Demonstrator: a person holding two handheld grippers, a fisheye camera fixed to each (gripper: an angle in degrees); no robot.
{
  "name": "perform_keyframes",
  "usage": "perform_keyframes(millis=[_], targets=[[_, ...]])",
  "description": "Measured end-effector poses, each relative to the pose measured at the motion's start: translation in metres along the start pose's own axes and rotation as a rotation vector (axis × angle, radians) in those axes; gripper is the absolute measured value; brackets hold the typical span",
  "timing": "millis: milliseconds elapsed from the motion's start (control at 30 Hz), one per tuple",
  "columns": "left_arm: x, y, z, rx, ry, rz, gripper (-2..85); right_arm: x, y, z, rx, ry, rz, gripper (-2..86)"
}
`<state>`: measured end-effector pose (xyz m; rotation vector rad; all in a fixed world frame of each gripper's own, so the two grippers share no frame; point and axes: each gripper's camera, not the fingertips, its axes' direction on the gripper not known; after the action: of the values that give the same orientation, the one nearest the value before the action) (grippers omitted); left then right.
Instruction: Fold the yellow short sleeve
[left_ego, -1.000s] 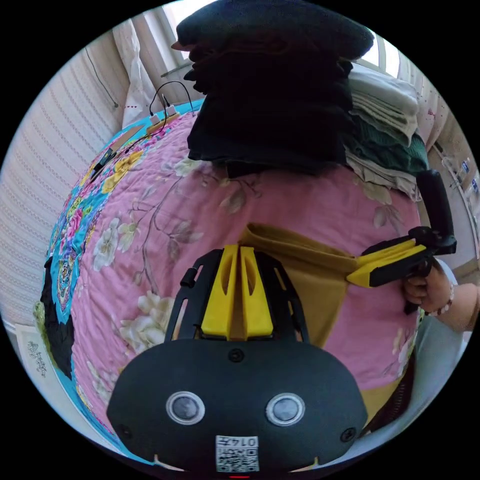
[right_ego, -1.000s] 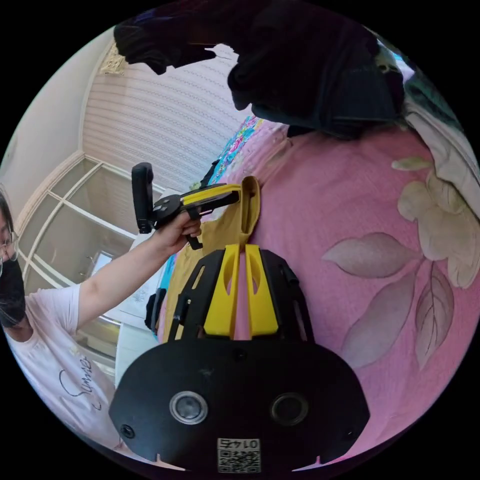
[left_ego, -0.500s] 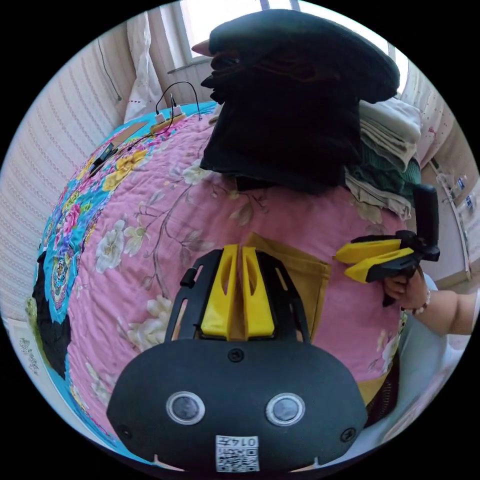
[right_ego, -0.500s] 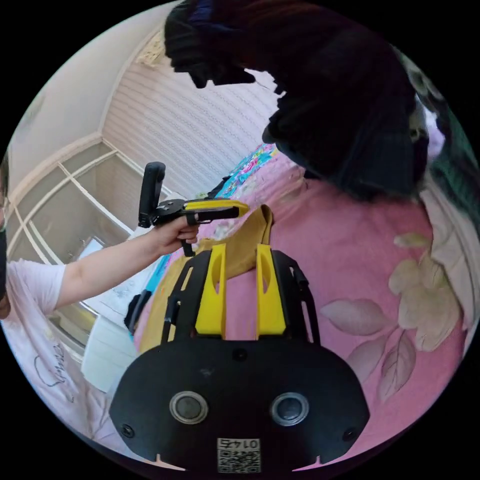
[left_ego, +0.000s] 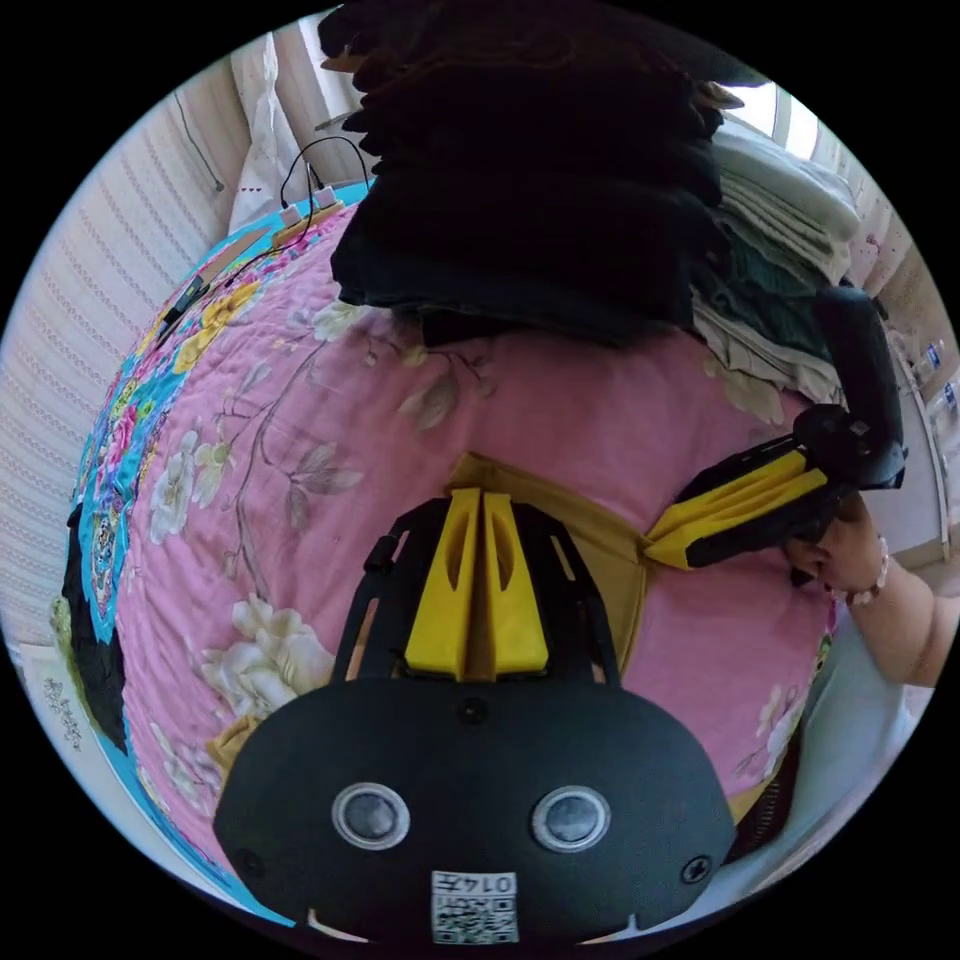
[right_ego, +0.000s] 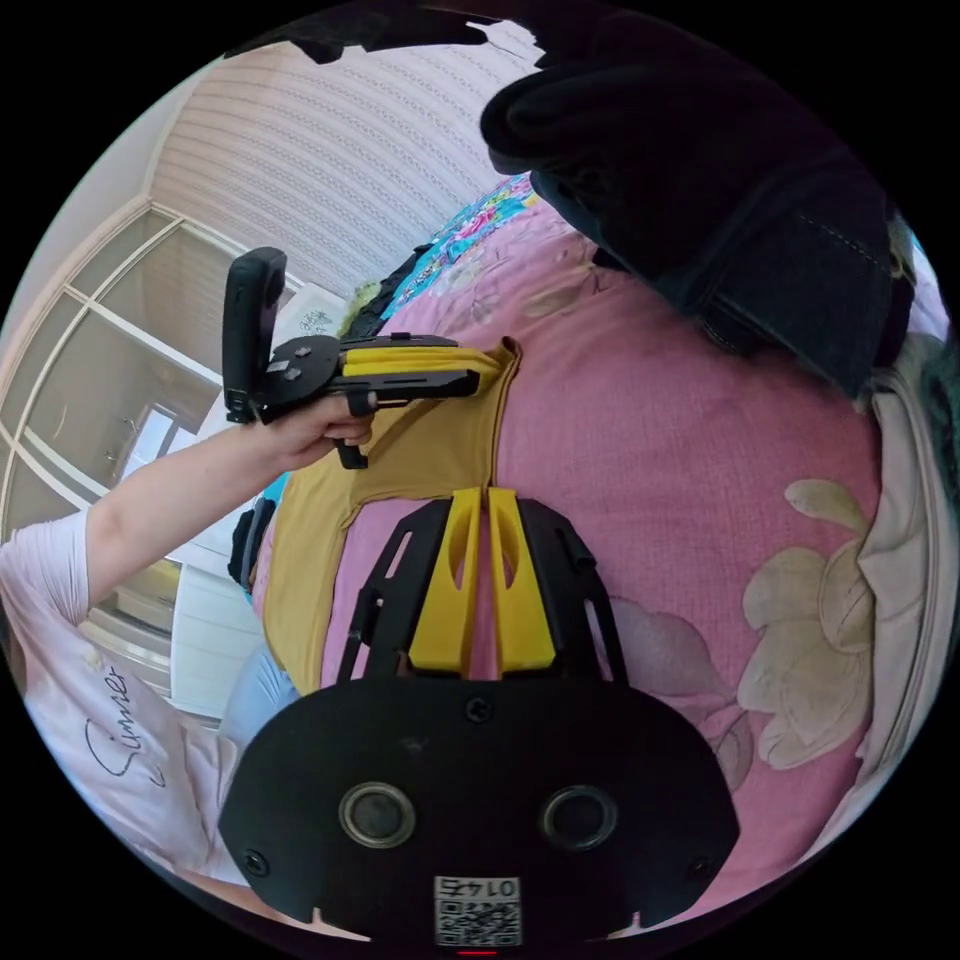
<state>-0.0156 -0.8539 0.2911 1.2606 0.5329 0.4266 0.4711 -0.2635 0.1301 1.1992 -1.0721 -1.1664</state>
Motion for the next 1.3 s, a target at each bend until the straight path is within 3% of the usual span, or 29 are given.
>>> perform_keyframes(millis=[133,233,300,467,600,833,967,1100,1167,1300], targets=[[-0.055,0.031,-0.092,0.138,0.027,-0.087,-0.8,0.01,0.013,0.029,0.002,0.019,-0.01,0.5],[-0.105,0.11,-0.192,0.289,-0.003,-0.2,-0.7,0.02,0.027,0.051,0.015,0.019,-0.006,0.6],[-0.136,0.211,-0.257,0.343,-0.053,-0.337,-0.7,0.023,0.047,0.062,0.032,0.041,0.014,0.8],[-0.153,0.446,-0.331,0.219,-0.197,-0.706,-0.9,-0.031,0.095,0.09,0.012,0.25,-0.048,0.3],[-0.149,0.585,-0.367,0.155,-0.227,-0.997,-1.0,-0.125,0.077,0.213,-0.247,0.054,-0.299,0.0],[-0.197,0.61,-0.409,0.317,-0.153,-1.053,-1.0,-0.314,0.052,0.462,-0.443,-0.125,-0.673,1.3],[-0.232,0.587,-0.438,0.374,-0.137,-0.994,-0.9,-0.397,0.069,0.612,-0.496,-0.028,-0.796,6.8],[-0.252,0.579,-0.47,0.399,-0.127,-0.976,-0.8,-0.384,0.091,0.737,-0.628,0.187,-0.735,6.8],[-0.257,0.578,-0.482,0.401,-0.11,-0.972,-0.7,-0.362,0.098,0.753,-0.618,0.246,-0.71,2.4],[-0.26,0.578,-0.516,0.443,-0.101,-0.947,-0.5,-0.303,0.103,0.695,-0.425,0.145,-0.594,1.7]])
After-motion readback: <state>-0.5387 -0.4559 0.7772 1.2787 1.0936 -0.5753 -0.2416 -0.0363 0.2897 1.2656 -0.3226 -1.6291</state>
